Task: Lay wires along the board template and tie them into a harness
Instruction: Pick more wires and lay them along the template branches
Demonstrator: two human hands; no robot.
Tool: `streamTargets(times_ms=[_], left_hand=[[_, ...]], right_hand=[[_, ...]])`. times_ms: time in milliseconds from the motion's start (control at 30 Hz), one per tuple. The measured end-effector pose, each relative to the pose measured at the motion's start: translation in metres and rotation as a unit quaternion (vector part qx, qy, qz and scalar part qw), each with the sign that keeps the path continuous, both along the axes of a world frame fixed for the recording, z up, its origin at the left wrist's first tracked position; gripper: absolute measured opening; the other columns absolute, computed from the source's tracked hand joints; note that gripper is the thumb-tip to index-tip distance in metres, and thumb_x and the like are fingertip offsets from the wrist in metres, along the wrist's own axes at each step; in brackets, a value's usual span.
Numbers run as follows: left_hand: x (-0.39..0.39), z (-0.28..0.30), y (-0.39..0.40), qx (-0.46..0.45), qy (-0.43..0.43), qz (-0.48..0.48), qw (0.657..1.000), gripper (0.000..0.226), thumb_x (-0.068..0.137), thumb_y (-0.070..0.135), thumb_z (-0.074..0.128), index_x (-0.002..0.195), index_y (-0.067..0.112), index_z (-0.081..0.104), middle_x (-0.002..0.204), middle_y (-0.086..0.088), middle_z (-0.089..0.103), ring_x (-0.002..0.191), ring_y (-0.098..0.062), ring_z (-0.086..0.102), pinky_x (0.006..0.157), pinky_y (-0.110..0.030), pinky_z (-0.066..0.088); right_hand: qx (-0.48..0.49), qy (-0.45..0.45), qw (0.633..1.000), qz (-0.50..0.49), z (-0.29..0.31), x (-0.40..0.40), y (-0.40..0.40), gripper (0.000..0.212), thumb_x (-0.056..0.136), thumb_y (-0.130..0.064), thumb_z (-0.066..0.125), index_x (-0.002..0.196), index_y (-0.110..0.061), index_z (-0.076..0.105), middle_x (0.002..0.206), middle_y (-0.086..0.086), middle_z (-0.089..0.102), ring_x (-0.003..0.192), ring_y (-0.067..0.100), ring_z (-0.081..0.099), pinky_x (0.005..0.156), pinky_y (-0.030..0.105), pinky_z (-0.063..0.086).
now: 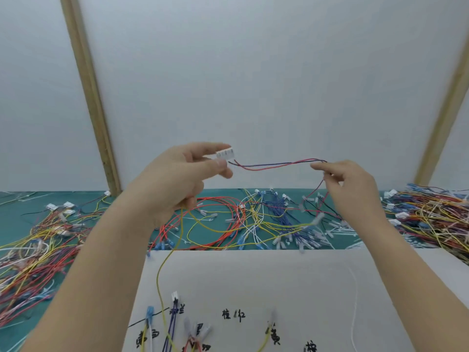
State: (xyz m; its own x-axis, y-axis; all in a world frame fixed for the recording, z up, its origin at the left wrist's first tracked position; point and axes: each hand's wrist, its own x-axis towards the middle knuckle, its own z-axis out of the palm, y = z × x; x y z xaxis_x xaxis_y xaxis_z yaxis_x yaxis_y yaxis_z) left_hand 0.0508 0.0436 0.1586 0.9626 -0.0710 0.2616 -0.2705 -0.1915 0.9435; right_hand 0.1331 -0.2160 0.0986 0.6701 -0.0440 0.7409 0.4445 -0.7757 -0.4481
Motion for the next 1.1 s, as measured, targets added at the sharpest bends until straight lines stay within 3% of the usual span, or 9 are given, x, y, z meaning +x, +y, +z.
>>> streamTargets(times_ms=[167, 300, 467, 567, 667, 767, 833, 933, 1100], left_hand=[[0.01, -0.007, 0.005, 0.109, -0.008, 0.057, 0.992, 0.015, 0.09, 0.021, 0.055, 0.077, 0.023, 0.064, 0.049, 0.008, 0.053, 0.036, -0.008, 0.025, 0.035, -0.011, 0.019], [0.007, -0.007, 0.007, 0.173, 0.032, -0.009, 0.984, 0.018, 0.083, 0.029, 0.063, 0.072, 0.016, 0.067, 0.04, 0.009, 0.036, 0.035, -0.008, 0.023, 0.034, -0.012, 0.02], [-0.004, 0.007, 0.012, -0.138, 0.009, -0.142, 0.98, 0.013, 0.072, 0.022, 0.061, 0.073, 0.018, 0.073, 0.046, 0.012, 0.029, 0.034, -0.001, 0.026, 0.038, -0.014, 0.038], [0.0, 0.003, 0.016, -0.01, -0.028, 0.0, 1.0, 0.011, 0.083, 0.014, 0.06, 0.078, 0.015, 0.069, 0.044, 0.012, 0.039, 0.033, -0.001, 0.025, 0.035, -0.01, 0.024], [0.011, -0.003, 0.018, 0.205, -0.142, 0.227, 0.942, 0.012, 0.086, 0.024, 0.062, 0.075, 0.02, 0.067, 0.043, 0.006, 0.042, 0.035, -0.005, 0.037, 0.037, -0.012, 0.025], [0.016, -0.007, 0.015, 0.258, -0.185, 0.295, 0.901, 0.017, 0.087, 0.029, 0.059, 0.073, 0.021, 0.065, 0.047, 0.005, 0.042, 0.047, -0.01, 0.041, 0.047, -0.025, 0.029], [0.017, -0.007, 0.016, 0.262, -0.203, 0.33, 0.884, 0.023, 0.088, 0.034, 0.056, 0.072, 0.02, 0.064, 0.051, 0.004, 0.044, 0.054, -0.019, 0.043, 0.05, -0.03, 0.027], [0.019, -0.006, 0.029, 0.226, -0.196, 0.363, 0.882, 0.027, 0.088, 0.035, 0.056, 0.066, 0.02, 0.062, 0.055, 0.004, 0.048, 0.06, -0.023, 0.045, 0.054, -0.031, 0.028], [0.016, -0.002, 0.03, -0.068, -0.105, 0.199, 0.972, 0.027, 0.094, 0.026, 0.049, 0.069, 0.019, 0.056, 0.033, 0.012, 0.029, 0.03, -0.003, 0.023, 0.036, -0.01, 0.018]], right_hand=[[-0.036, -0.093, 0.993, -0.063, 0.01, -0.007, -0.017, 0.027, 0.086, 0.006, 0.051, 0.092, -0.01, 0.072, 0.099, 0.013, 0.058, 0.081, 0.023, 0.053, 0.065, 0.026, 0.031], [-0.05, -0.093, 0.991, -0.087, 0.007, -0.007, -0.018, 0.039, 0.089, -0.001, 0.049, 0.121, -0.019, 0.061, 0.107, 0.009, 0.057, 0.085, 0.028, 0.057, 0.069, 0.032, 0.038], [-0.044, 0.072, 0.996, -0.008, 0.002, 0.0, -0.021, 0.08, 0.089, -0.012, 0.055, 0.138, -0.056, 0.009, 0.105, -0.002, 0.046, 0.07, 0.018, 0.047, 0.075, 0.029, 0.032], [-0.1, 0.093, 0.99, -0.03, -0.007, 0.006, -0.028, 0.061, 0.09, -0.006, 0.052, 0.137, -0.04, 0.035, 0.098, 0.002, 0.056, 0.078, 0.023, 0.05, 0.072, 0.029, 0.034], [-0.035, 0.084, 0.995, -0.044, -0.014, 0.009, -0.039, 0.037, 0.09, -0.002, 0.049, 0.116, -0.023, 0.065, 0.099, 0.011, 0.069, 0.085, 0.031, 0.062, 0.079, 0.038, 0.046], [-0.004, 0.064, 0.997, -0.048, -0.016, 0.012, -0.045, 0.044, 0.09, -0.002, 0.046, 0.124, -0.028, 0.059, 0.093, 0.009, 0.068, 0.079, 0.029, 0.06, 0.074, 0.036, 0.045], [0.023, 0.129, 0.991, -0.004, -0.014, 0.015, -0.046, 0.058, 0.091, -0.01, 0.049, 0.137, -0.044, 0.036, 0.092, 0.0, 0.061, 0.08, 0.027, 0.059, 0.074, 0.034, 0.044], [0.019, 0.194, 0.981, -0.001, -0.018, 0.015, -0.052, 0.076, 0.09, -0.006, 0.048, 0.137, -0.057, 0.016, 0.093, -0.003, 0.056, 0.077, 0.027, 0.063, 0.068, 0.032, 0.047], [0.007, 0.136, 0.991, -0.015, -0.013, 0.016, -0.052, 0.059, 0.088, 0.002, 0.045, 0.132, -0.038, 0.046, 0.113, 0.007, 0.056, 0.085, 0.025, 0.057, 0.075, 0.03, 0.042]])
